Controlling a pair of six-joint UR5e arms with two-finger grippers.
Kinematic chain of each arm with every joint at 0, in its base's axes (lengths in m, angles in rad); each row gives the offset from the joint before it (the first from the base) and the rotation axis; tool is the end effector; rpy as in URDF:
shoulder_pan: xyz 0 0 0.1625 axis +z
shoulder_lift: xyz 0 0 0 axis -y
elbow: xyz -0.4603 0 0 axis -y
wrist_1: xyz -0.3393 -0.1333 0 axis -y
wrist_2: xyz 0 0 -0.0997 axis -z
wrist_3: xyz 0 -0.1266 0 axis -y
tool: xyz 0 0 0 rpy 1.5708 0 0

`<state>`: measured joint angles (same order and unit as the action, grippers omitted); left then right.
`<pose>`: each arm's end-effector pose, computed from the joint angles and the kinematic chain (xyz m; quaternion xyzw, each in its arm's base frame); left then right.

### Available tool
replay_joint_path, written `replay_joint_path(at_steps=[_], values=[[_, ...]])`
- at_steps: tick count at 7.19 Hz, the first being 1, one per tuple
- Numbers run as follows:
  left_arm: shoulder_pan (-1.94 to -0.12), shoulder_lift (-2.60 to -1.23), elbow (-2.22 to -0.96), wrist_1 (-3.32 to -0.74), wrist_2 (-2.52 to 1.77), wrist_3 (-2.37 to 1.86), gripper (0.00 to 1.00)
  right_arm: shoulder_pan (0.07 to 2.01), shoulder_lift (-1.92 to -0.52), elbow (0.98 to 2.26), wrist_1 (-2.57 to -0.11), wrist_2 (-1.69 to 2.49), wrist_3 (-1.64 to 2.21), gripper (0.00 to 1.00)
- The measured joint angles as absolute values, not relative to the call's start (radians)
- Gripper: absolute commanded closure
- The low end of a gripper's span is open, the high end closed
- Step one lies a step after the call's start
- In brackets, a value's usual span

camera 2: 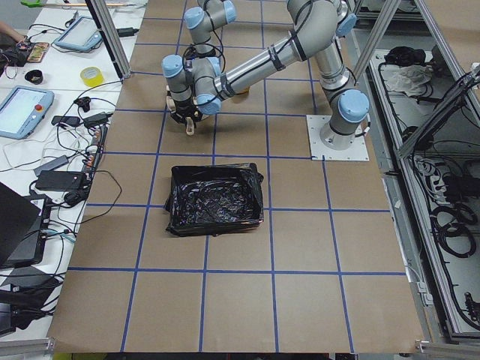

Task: Sweep and dump trash into bin
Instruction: 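Sweep the sponge and melon rind into the dustpan with the right-held brush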

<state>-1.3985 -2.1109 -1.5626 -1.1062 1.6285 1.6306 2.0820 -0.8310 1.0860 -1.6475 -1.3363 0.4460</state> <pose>-0.0178 -0.6325 0.2524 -0.6663 -0.7444 -0.0435 0.0085 0.4917 -0.5439 0.2780 -0.0218 0.9890 0.1321 0.0627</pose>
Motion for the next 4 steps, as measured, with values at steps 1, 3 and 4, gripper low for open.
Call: replay_joint_path(at_steps=[1, 3, 4], values=[[-1.399, -2.108, -1.565, -1.106, 1.629, 1.63, 0.74, 2.069, -0.851, 1.09, -1.595, -1.335, 0.435, 1.0], [-1.395, -2.09, -1.576, -1.107, 1.629, 1.651, 0.77, 2.006, -0.888, 1.096, -1.514, -1.371, 0.375, 1.0], [-1.39, -2.071, -1.592, -1.109, 1.639, 1.68, 0.77, 1.968, -0.915, 1.096, -1.473, -1.409, 0.342, 1.0]])
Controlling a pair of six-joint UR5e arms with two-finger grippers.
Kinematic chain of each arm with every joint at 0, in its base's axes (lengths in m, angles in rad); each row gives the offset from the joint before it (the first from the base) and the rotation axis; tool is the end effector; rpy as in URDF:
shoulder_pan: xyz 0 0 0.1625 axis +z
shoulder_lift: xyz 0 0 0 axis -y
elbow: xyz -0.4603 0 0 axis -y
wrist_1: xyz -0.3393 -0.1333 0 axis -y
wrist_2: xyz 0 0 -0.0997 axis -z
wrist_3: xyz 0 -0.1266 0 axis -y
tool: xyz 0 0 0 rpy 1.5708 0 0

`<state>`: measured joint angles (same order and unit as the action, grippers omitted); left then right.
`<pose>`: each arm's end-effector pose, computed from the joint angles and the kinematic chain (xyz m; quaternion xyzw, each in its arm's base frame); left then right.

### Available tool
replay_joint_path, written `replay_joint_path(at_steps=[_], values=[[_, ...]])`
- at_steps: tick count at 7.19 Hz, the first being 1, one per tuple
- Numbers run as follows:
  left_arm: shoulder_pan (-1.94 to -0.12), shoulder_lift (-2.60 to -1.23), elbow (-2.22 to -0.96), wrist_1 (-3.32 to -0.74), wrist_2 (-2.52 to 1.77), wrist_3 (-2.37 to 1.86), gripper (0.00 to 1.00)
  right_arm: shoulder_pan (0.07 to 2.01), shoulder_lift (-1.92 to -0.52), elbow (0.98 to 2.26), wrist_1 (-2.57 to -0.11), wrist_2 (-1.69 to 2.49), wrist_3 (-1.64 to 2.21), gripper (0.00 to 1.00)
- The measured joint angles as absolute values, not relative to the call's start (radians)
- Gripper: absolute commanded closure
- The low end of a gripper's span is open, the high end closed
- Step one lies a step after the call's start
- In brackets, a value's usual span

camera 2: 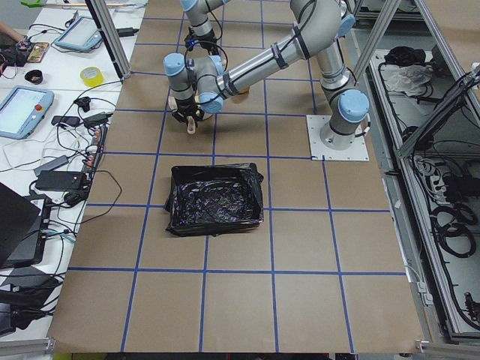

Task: Sweep and dump trash into bin
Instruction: 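Sweep the sponge and melon rind into the dustpan with the right-held brush, then move the brush with the right gripper behind the yellow potato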

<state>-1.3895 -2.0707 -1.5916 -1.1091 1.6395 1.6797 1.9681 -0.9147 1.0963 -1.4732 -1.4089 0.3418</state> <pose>-0.0131 -0.6196 0.2657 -0.6811 -0.7308 -0.0451 0.0031 0.4033 -0.5638 0.3184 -0.0161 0.9870 0.1582 0.0246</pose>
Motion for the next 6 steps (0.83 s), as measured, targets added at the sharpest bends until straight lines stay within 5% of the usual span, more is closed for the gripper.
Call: replay_joint_path(at_steps=[3, 6], values=[[-1.386, -1.967, -1.712, -1.11, 1.757, 1.729, 0.77, 1.902, -1.058, 1.19, -1.325, -1.479, 0.348, 1.0], [-1.394, -1.835, -1.876, -1.106, 1.805, 1.736, 0.77, 1.906, -1.312, 1.527, -1.349, -1.468, 0.479, 1.0]])
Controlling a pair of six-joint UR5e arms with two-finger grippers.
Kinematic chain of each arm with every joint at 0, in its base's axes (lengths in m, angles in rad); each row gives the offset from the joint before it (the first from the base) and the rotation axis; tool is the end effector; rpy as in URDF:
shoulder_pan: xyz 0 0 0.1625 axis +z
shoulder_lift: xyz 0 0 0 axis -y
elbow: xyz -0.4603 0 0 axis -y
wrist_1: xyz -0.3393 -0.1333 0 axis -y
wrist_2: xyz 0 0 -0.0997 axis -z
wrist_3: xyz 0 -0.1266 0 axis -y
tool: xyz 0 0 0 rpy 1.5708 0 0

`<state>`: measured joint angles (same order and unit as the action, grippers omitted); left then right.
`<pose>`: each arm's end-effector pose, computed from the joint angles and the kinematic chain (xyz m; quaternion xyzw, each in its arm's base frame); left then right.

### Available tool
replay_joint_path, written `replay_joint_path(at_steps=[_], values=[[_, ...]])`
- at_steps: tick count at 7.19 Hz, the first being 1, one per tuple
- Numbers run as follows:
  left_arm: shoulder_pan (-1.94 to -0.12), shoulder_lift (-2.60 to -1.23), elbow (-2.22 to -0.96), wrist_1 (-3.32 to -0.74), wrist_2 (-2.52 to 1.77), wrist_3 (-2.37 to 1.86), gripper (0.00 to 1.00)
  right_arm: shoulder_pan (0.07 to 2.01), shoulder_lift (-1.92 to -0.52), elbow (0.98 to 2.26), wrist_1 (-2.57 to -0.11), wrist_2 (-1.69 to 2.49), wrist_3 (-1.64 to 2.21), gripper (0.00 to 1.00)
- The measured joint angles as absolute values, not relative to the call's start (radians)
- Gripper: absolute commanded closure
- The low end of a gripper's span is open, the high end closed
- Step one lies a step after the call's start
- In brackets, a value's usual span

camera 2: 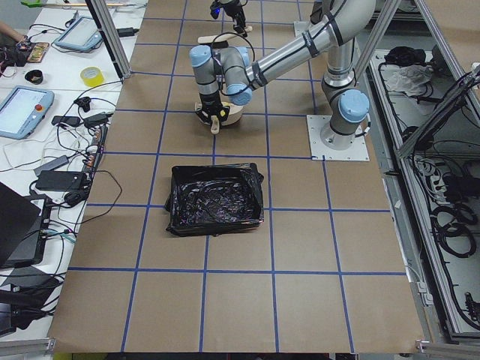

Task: Sweep and dump trash into bin
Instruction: 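Move the brush with the right gripper behind the yellow potato, then sweep the yellow potato into the dustpan with the right-held brush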

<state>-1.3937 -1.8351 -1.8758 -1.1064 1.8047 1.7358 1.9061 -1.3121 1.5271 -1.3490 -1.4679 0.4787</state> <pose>-0.0156 -0.5029 0.2910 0.7014 0.7012 0.1252 0.0246 0.2982 -0.4111 0.3788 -0.0810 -0.9717 -0.2186 0.0396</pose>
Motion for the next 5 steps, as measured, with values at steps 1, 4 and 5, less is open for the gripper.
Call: replay_joint_path(at_steps=[1, 4, 5], values=[[-1.399, -1.806, -1.915, -1.1, 1.808, 1.73, 0.77, 1.929, -1.358, 1.602, -1.367, -1.462, 0.533, 1.0], [-1.414, -1.78, -1.961, -1.082, 1.811, 1.72, 0.77, 2.044, -1.379, 1.742, -1.484, -1.412, 0.748, 1.0], [-1.417, -1.778, -1.974, -1.068, 1.812, 1.717, 0.77, 2.06, -1.38, 1.785, -1.53, -1.386, 0.806, 1.0]])
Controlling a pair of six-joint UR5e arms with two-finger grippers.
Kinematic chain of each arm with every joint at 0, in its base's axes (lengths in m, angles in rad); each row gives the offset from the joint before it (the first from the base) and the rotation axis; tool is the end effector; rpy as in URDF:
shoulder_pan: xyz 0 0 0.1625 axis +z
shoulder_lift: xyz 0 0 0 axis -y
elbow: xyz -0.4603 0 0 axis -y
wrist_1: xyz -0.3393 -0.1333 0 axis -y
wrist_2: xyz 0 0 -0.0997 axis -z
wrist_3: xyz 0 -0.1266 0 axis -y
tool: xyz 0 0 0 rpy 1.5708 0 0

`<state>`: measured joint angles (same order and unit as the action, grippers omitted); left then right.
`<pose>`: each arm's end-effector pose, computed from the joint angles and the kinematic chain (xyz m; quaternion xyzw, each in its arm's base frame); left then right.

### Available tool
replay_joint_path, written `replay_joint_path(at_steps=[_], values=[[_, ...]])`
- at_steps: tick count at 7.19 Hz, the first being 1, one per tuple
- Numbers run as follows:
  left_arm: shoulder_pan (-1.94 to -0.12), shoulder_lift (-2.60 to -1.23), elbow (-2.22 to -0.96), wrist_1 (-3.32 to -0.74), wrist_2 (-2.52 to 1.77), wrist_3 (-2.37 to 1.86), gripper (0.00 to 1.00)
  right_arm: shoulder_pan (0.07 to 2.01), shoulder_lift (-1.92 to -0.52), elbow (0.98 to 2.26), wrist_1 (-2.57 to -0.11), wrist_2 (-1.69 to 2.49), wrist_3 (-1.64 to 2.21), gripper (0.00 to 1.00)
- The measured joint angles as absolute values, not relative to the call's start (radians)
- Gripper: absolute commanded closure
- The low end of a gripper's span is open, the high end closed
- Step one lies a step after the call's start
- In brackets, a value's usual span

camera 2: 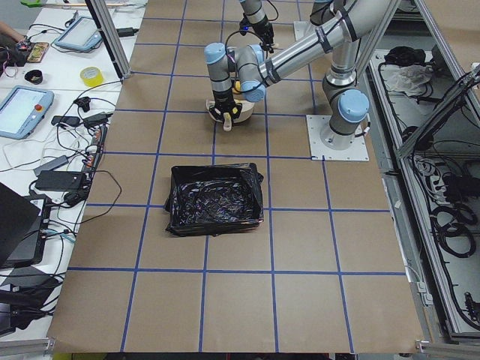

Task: Sweep and dump trash into bin
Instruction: 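Sweep the yellow potato into the dustpan with the right-held brush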

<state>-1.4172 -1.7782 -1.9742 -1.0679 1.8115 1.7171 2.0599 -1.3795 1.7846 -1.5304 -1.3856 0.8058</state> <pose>-0.0317 -0.4690 0.2854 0.7030 0.6990 0.1283 0.0281 0.3430 -0.3110 0.3254 -0.1733 -0.9557 -0.2298 0.0607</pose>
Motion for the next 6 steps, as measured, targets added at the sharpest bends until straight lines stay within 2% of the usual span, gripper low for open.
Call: replay_joint_path(at_steps=[3, 6], values=[[-1.42, -1.771, -2.008, -1.041, 1.811, 1.712, 0.77, 2.142, -1.358, 1.855, -1.656, -1.294, 0.904, 1.0], [-1.42, -1.768, -2.027, -1.019, 1.811, 1.709, 0.77, 2.196, -1.243, 1.786, -1.833, -1.252, 0.901, 1.0]])
